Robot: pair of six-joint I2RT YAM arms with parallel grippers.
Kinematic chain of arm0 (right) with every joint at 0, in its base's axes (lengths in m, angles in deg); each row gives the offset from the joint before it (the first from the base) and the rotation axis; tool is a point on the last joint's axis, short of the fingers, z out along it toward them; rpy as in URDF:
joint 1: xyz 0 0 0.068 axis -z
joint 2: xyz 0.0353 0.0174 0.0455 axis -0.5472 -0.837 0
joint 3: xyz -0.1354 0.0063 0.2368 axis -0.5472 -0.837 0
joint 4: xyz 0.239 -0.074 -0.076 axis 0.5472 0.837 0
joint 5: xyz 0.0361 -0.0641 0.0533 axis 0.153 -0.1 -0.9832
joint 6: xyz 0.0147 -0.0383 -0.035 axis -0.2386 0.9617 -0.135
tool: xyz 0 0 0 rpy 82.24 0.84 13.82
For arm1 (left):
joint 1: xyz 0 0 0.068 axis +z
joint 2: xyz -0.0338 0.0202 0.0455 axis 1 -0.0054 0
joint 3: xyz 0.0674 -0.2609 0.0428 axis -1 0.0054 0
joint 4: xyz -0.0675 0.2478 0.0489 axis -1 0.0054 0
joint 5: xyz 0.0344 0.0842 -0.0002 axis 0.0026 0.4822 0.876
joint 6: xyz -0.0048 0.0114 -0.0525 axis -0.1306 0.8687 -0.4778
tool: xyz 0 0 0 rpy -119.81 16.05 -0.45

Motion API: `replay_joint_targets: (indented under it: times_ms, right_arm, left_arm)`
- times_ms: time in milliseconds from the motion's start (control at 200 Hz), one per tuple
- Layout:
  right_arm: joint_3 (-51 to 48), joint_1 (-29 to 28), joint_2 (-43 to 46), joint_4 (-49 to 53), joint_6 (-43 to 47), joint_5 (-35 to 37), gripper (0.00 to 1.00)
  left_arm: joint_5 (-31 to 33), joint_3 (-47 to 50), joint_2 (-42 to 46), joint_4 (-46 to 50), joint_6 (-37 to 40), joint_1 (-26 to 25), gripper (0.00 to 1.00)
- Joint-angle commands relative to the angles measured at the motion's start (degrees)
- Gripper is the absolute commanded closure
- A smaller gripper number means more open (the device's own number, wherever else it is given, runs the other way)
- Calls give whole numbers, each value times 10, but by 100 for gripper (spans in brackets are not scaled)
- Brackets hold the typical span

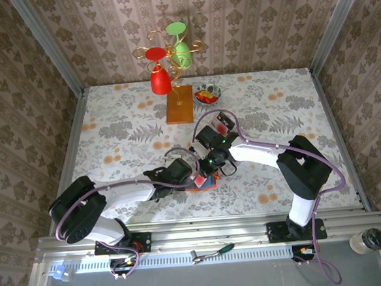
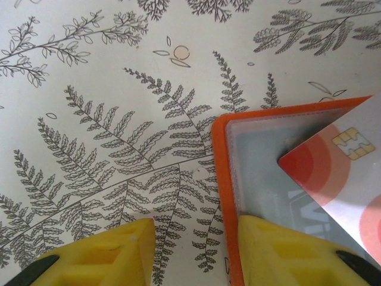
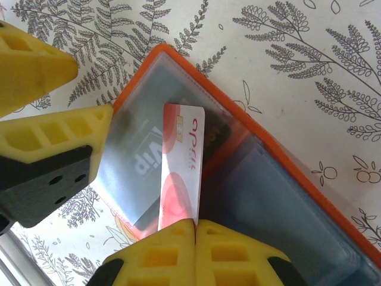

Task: Put the credit cards into the card holder

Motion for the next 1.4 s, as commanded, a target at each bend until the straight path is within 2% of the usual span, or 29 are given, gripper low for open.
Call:
replay_joint_targets:
  times_ms: [0, 280, 675, 1075, 1395]
  right_arm:
    - [-1, 3, -3, 25, -7, -6, 100]
    - [-10, 11, 46, 7, -49, 5, 100]
    - [-101, 20, 128, -109, -194, 36, 100]
    - [-105, 14, 92, -148, -212, -11, 100]
    - [-120, -9, 56, -183, -239, 1, 100]
  left_arm:
    - [10, 12, -6, 0, 6, -4, 58]
    - [12, 15, -7, 6, 0, -4, 58]
    - [12, 12, -8, 7, -1, -5, 58]
    - [13, 1, -20, 14, -1, -4, 58]
    - [17, -14, -19, 26, 7, 5, 58]
